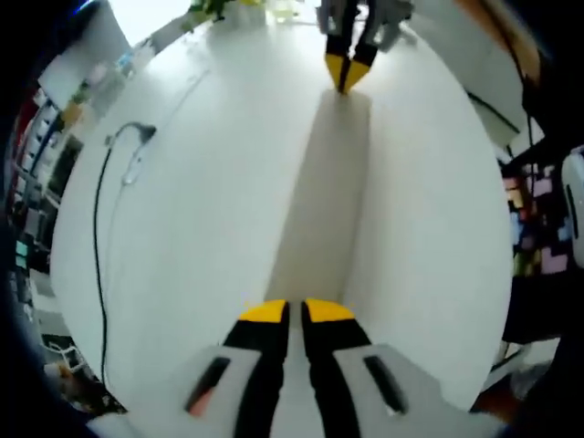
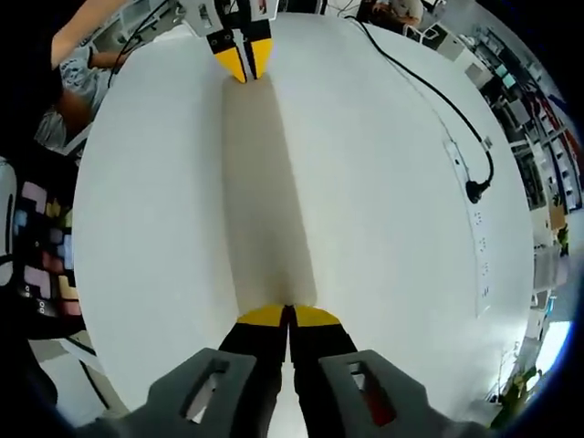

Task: Arrange the utensils inside the cutlery case until each visible utensil rests in its matching compartment.

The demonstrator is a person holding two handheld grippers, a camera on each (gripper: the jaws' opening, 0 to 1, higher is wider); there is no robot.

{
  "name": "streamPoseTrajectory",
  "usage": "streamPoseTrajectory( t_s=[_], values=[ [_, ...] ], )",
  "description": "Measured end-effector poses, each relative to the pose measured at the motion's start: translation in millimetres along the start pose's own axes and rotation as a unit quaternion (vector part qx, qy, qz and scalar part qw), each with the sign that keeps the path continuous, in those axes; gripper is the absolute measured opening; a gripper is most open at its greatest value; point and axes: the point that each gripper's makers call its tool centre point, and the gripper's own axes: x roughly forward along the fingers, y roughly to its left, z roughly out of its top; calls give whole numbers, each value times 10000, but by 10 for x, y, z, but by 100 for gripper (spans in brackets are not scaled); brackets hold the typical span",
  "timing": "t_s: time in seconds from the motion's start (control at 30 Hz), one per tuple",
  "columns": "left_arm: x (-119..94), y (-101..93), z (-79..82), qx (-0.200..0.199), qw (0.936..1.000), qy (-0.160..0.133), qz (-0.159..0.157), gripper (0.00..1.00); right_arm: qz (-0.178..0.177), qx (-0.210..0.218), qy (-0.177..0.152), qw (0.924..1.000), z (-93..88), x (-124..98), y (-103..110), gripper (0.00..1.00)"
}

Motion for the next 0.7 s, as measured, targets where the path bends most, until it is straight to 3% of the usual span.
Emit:
streamPoseTrajectory(
  t_s=[0.13, 0.2, 0.33, 0.37, 0.43, 0.53, 0.6, 0.63, 0.67, 0.7],
  values=[
    [-34, 56, 12, 20, 9979, -428, 493, 14, -28, -58, -2, 10000, -8, -7, 4, 0],
    [-65, 0, -27, -88, 9974, -596, 403, 24, -48, 9, -132, 9999, -8, -12, 0, 0],
    [-118, -25, -72, -304, 9929, -1032, 513, 31, -141, 378, -948, 9947, 84, -28, -24, 9],
    [-123, -25, -99, -344, 9917, -1104, 556, 34, -38, 630, -1167, 9912, 86, -48, 10, 11],
    [-110, -27, -151, -563, 9881, -1286, 631, 38, 163, 1111, -1306, 9851, 43, -54, 64, 19],
    [-131, 45, -147, -847, 9783, -1583, 1037, 43, 404, 2074, -1538, 9652, 2, -62, 77, 28],
    [-123, 2, -106, -1066, 9719, -1853, 989, 45, 788, 2895, -1995, 9329, 85, -95, 91, 30],
    [-108, -28, -87, -1196, 9686, -1976, 924, 45, 903, 3199, -2028, 9211, 63, -101, 92, 30],
    [-90, -52, -84, -1283, 9669, -2027, 867, 45, 894, 3383, -1925, 9168, 3, -90, 84, 30],
    [-55, -87, -89, -1413, 9651, -2064, 779, 45, 806, 3423, -1802, 9186, -63, -67, 78, 33]
  ],
)
